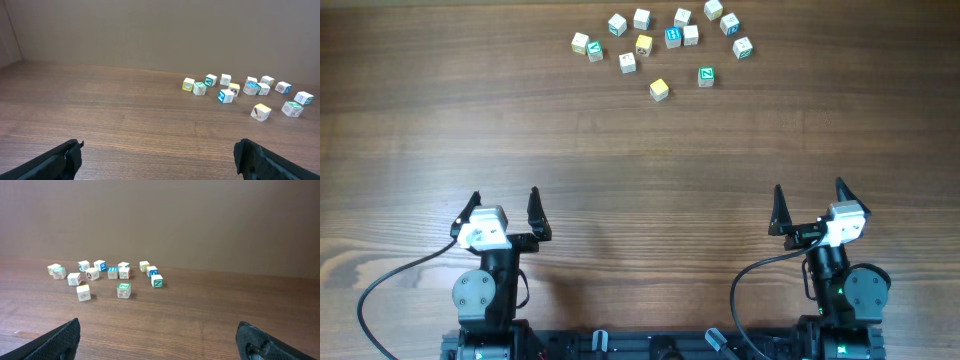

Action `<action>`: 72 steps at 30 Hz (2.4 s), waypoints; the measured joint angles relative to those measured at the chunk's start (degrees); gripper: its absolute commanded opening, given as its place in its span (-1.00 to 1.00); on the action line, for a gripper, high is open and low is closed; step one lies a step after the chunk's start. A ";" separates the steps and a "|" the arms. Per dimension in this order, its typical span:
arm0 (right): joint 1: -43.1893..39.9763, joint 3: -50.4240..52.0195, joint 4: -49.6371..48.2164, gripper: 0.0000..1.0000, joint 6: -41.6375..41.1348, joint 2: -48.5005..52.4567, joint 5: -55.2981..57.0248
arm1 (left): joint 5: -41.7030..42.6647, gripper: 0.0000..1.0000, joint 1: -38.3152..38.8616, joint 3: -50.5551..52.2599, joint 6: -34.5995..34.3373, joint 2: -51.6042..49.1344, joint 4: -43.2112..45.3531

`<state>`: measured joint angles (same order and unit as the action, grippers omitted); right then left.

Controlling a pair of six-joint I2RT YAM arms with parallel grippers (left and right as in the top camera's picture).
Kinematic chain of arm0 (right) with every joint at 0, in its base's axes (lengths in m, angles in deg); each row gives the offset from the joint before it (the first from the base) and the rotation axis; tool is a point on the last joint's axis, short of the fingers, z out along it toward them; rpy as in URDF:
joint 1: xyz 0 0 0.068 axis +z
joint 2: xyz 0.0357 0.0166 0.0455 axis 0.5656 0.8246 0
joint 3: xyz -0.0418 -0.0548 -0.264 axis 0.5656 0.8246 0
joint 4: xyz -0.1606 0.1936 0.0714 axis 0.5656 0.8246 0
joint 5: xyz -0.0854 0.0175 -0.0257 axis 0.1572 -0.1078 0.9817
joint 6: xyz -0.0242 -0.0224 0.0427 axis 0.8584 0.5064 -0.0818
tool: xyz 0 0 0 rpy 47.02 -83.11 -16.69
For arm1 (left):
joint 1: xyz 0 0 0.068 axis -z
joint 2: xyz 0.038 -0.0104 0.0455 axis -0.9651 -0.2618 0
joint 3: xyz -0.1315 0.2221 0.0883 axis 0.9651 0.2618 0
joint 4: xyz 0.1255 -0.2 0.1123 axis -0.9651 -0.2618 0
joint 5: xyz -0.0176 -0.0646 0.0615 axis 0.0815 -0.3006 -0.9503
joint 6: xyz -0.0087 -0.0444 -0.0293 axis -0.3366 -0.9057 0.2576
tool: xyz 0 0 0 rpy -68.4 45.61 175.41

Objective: Form a tower

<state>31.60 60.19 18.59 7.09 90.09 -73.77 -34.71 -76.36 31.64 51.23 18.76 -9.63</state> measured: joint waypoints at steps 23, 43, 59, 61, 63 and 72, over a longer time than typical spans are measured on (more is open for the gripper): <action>0.00 0.00 0.02 1.00 0.00 0.00 0.00 | 0.00 1.00 0.00 0.00 0.00 0.00 0.00; 0.00 0.00 0.00 0.99 0.00 0.00 0.00 | 0.00 1.00 0.00 0.00 0.00 0.00 0.00; 0.00 0.00 0.00 1.00 0.00 0.00 0.00 | 0.00 1.00 0.00 0.00 0.00 0.00 0.00; 0.00 0.00 0.00 1.00 0.00 0.00 0.00 | 0.00 1.00 0.00 0.00 0.00 0.00 0.00; 0.00 0.00 0.00 0.99 0.00 0.00 0.00 | 0.00 1.00 0.00 0.00 0.00 0.00 0.00; 0.00 0.02 -4.59 1.00 -3.58 -0.02 -1.77 | 0.02 1.00 0.00 0.00 0.00 0.00 0.02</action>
<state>31.60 60.21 14.00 3.50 90.07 -75.54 -34.69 -76.36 31.64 51.23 18.76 -9.61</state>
